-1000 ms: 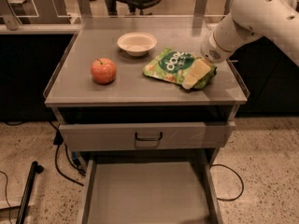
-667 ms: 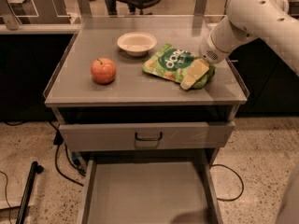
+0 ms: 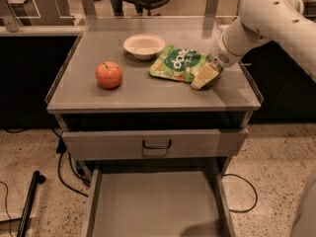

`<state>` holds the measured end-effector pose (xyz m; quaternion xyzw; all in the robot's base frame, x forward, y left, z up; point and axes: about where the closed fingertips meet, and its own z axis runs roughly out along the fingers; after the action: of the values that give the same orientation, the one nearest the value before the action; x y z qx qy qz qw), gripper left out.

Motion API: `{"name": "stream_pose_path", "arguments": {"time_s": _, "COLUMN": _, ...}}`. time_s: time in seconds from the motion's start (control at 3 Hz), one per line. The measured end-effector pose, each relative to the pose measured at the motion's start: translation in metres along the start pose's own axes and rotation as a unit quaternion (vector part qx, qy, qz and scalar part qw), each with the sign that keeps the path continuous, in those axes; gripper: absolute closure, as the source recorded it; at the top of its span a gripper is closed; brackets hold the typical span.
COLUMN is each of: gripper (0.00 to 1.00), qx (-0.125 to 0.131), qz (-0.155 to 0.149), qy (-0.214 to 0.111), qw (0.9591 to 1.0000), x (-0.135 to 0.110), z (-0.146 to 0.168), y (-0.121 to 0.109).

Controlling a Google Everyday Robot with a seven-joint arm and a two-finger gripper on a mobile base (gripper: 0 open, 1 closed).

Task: Place green rice chip bag into middle drawer

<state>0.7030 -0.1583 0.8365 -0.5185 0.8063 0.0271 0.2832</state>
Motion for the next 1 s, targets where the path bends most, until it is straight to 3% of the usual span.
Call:
{"name": "stream_pose_path", "arguments": {"time_s": 0.33, "gripper": 0.62, "qx": 0.0, "qz": 0.0, "qy": 0.0, "qw": 1.0, "x": 0.0, "z": 0.0, "y": 0.0}}
{"name": "stream_pose_path", "arguments": {"time_s": 0.67, "gripper": 0.94, "qx": 0.0, "qz": 0.0, "qy": 0.0, "qw": 1.0, "x": 0.0, "z": 0.0001, "y": 0.0}}
{"name": "stream_pose_path", "arguments": {"time_s": 1.0, "gripper": 1.0, "qx": 0.0, "qz": 0.0, "qy": 0.0, "qw": 1.0, "x": 0.0, "z": 0.0001, "y": 0.0001}}
